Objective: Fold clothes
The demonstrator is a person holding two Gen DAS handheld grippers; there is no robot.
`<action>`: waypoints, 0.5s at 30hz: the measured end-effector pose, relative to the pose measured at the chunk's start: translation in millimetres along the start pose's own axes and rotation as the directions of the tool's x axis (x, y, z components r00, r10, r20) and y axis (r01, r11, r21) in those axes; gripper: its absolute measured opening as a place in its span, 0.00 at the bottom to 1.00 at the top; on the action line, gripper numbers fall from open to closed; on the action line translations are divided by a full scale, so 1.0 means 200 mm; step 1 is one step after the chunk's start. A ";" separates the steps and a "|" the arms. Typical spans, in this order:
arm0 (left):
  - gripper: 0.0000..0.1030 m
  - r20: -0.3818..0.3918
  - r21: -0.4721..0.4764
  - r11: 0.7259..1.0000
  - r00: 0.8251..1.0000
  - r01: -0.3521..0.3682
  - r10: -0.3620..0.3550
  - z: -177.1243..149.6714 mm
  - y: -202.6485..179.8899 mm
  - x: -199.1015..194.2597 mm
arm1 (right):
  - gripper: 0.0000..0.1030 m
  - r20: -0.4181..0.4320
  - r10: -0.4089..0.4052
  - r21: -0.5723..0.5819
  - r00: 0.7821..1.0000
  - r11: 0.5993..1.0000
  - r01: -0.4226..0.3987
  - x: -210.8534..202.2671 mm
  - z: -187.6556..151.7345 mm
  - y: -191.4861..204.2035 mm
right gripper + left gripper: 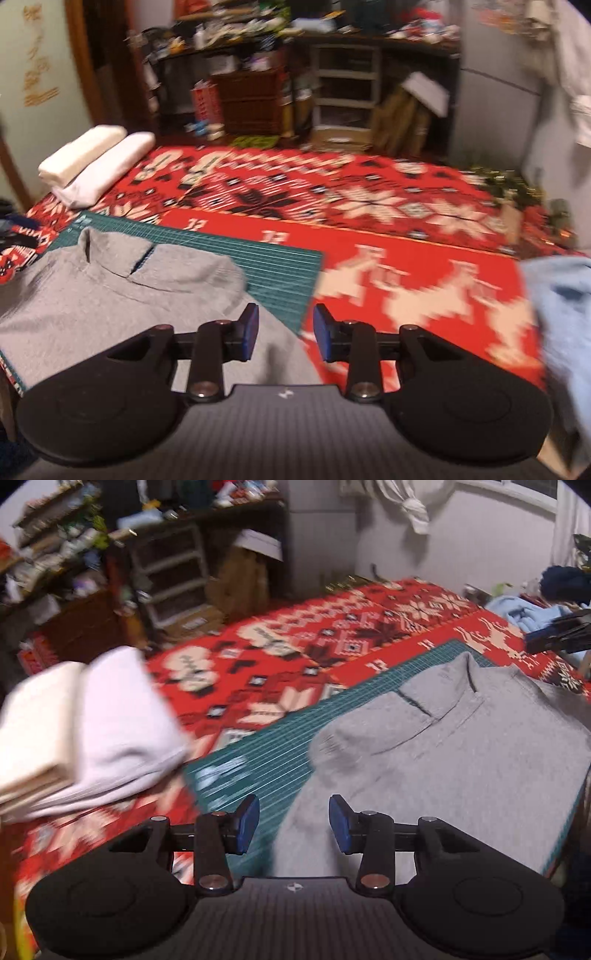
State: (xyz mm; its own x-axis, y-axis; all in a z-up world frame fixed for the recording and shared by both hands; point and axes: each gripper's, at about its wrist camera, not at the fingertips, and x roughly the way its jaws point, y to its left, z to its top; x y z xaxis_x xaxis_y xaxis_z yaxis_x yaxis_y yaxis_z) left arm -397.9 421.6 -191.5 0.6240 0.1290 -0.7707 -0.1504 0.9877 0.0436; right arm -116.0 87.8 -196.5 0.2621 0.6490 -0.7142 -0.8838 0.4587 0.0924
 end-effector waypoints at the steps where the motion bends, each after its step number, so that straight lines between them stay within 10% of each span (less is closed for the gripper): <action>1: 0.39 -0.009 -0.011 0.999 1.000 0.030 -0.030 0.02 0.00 0.06 | 0.34 -0.016 0.013 -0.014 1.000 1.000 -0.014 0.06 0.02 0.01; 13: 0.38 0.025 0.087 0.993 0.996 0.078 -0.081 0.09 -0.06 0.31 | 0.32 -0.044 0.104 -0.170 0.994 0.979 -0.110 0.38 0.09 0.13; 15: 0.34 0.028 0.084 0.992 0.994 0.100 -0.102 0.11 -0.05 0.32 | 0.11 -0.048 0.124 -0.176 0.991 0.976 -0.131 0.37 0.09 0.15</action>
State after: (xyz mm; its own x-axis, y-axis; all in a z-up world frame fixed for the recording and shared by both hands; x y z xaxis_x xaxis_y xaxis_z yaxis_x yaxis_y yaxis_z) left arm -339.9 422.4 -228.2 0.6572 0.0298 -0.7531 -0.0228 0.9995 0.0196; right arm -115.4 160.1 -234.6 0.1313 0.6714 -0.7294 -0.9647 0.2559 0.0619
